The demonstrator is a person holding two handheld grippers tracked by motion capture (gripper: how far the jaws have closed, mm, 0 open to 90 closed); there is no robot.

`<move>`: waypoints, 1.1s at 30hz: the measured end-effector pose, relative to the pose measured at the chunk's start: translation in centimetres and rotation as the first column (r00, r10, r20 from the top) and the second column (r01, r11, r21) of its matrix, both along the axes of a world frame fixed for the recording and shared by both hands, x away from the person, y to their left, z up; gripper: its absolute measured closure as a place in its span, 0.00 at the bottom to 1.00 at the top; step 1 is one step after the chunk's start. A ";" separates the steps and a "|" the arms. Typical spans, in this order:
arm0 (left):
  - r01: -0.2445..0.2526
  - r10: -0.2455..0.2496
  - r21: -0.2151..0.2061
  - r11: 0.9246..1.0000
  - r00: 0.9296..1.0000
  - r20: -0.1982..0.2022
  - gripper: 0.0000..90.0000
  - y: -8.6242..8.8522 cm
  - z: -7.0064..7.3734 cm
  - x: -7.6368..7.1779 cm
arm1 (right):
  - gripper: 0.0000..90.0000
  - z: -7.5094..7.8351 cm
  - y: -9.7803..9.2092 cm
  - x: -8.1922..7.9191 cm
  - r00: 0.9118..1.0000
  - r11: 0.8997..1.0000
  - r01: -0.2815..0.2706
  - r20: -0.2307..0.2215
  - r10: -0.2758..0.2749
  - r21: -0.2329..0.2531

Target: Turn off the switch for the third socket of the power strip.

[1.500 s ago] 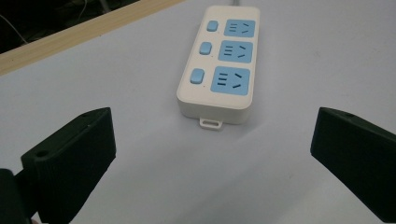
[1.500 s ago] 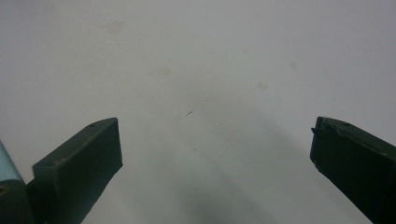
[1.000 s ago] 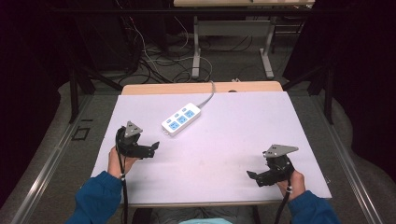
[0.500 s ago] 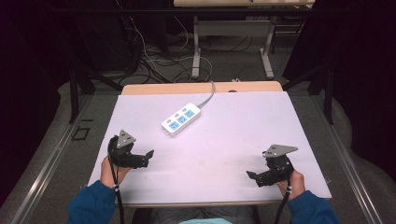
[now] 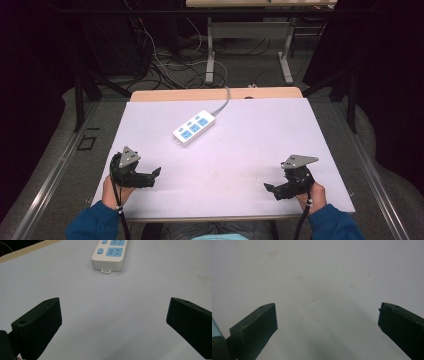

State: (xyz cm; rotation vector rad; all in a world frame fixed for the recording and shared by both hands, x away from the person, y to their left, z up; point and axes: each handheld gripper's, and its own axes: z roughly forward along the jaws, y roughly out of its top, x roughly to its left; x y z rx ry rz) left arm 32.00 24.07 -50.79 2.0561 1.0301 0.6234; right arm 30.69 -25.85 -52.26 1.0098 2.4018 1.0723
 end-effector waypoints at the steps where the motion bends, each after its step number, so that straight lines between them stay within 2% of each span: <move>1: -0.003 0.003 -0.007 1.000 1.000 0.000 0.00 0.0 -0.1 -0.1 | 0.02 0.0 0.0 0.0 1.000 1.000 -0.001 0.001 0.001 0.000; 13: -0.005 0.005 -0.008 1.000 1.000 0.011 0.00 0.8 -0.3 -1.5 | 0.02 0.0 0.0 0.0 1.000 1.000 -0.004 -0.001 0.004 -0.005; 18: 0.005 -0.005 0.007 1.000 1.000 0.014 0.00 1.0 -0.5 -2.0 | 0.02 0.0 0.0 0.0 1.000 1.000 -0.005 0.001 0.005 -0.007; 20: 0.004 -0.003 -0.002 1.000 1.000 0.015 0.00 0.9 -0.6 -2.2 | 0.02 0.0 0.0 0.0 1.000 1.000 -0.004 0.002 0.004 -0.008; 21: 0.012 -0.013 0.017 1.000 1.000 0.009 0.00 1.1 -0.5 -2.3 | 0.02 0.0 0.0 0.0 1.000 1.000 -0.003 -0.003 0.003 -0.006; 26: 0.005 -0.005 0.001 1.000 1.000 0.014 0.00 1.1 -0.7 -2.6 | 0.02 0.1 0.0 0.0 1.000 1.000 -0.007 -0.010 0.007 -0.018; 27: 0.006 -0.006 0.002 1.000 1.000 0.014 0.00 1.2 -0.7 -2.6 | 0.02 0.0 0.0 0.0 1.000 1.000 -0.004 0.002 0.004 -0.008; 33: 0.011 -0.011 0.005 1.000 1.000 0.006 0.00 1.2 -0.9 -2.5 | 0.02 0.0 0.0 0.0 1.000 1.000 -0.006 0.000 0.006 -0.008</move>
